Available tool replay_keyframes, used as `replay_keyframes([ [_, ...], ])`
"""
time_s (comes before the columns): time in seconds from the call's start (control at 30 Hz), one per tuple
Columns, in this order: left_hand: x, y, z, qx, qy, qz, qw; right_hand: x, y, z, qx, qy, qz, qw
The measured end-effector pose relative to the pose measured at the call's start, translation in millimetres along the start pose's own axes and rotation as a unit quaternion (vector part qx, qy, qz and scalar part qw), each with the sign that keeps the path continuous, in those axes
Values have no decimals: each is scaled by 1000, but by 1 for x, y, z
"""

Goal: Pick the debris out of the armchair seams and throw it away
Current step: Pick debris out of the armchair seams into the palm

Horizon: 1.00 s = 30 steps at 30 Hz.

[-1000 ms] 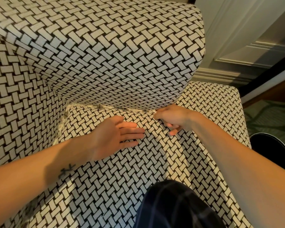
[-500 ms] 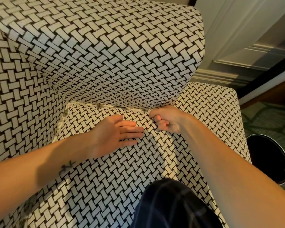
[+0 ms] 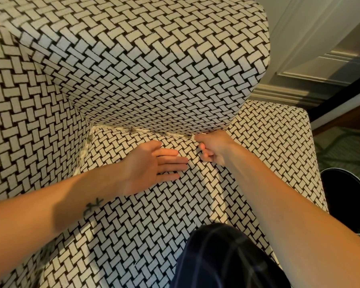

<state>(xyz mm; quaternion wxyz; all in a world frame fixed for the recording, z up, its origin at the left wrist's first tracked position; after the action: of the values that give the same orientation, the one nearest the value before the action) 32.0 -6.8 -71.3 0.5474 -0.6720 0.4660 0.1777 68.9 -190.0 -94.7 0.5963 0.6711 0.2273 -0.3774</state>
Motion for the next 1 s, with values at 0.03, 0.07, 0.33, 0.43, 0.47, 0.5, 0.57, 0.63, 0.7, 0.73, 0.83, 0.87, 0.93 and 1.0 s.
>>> replay_keyframes([
  [0.03,0,0,0,-3,1,-1,1000,0,0,0,6,0,5,1000],
  [0.07,0,-1,0,-5,1,-1,1000,-1,-1,1,8,0,12,1000],
  [0.33,0,-1,0,-4,-5,3,1000,-6,0,1,-38,3,51,998],
  [0.43,0,-1,1,-8,-7,6,1000,-8,5,-6,-86,16,34,996],
  [0.47,0,-1,0,-8,-6,7,1000,-7,5,-6,-87,14,29,996],
  [0.5,0,-1,0,-6,-5,6,1000,-5,5,-6,-77,11,24,997],
  [0.57,0,-1,0,-1,-5,4,1000,-1,4,-4,-53,-1,29,998],
  [0.63,0,0,0,0,-5,3,1000,0,2,-2,-44,-16,43,998],
  [0.7,1,0,0,-1,-5,1,1000,2,0,-1,-36,-27,56,997],
  [0.73,1,0,1,-2,-6,1,1000,2,-1,-1,-30,-29,64,997],
  [0.83,0,-1,1,-7,-9,2,1000,0,-4,1,-10,-29,83,996],
  [0.87,0,0,1,-9,-9,3,1000,-2,-5,2,-2,-29,89,996],
  [0.93,-1,-1,0,-13,-11,3,1000,-4,-6,2,13,-30,97,995],
  [1.0,-1,-1,0,-15,-16,3,1000,-6,-7,2,29,-33,107,993],
])
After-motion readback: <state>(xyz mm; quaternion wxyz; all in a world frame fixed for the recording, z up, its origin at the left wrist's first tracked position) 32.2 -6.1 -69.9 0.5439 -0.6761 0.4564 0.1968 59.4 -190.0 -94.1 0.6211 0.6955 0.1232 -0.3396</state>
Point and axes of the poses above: each hand's wrist, its own x-axis towards the middle knuckle, its own z-axis out of the back of the hand, y = z × x, the point moved 5 cm from there along x, towards the middle knuckle, and after that the axes turned 10 degrees about x, right-handed, at the moved point
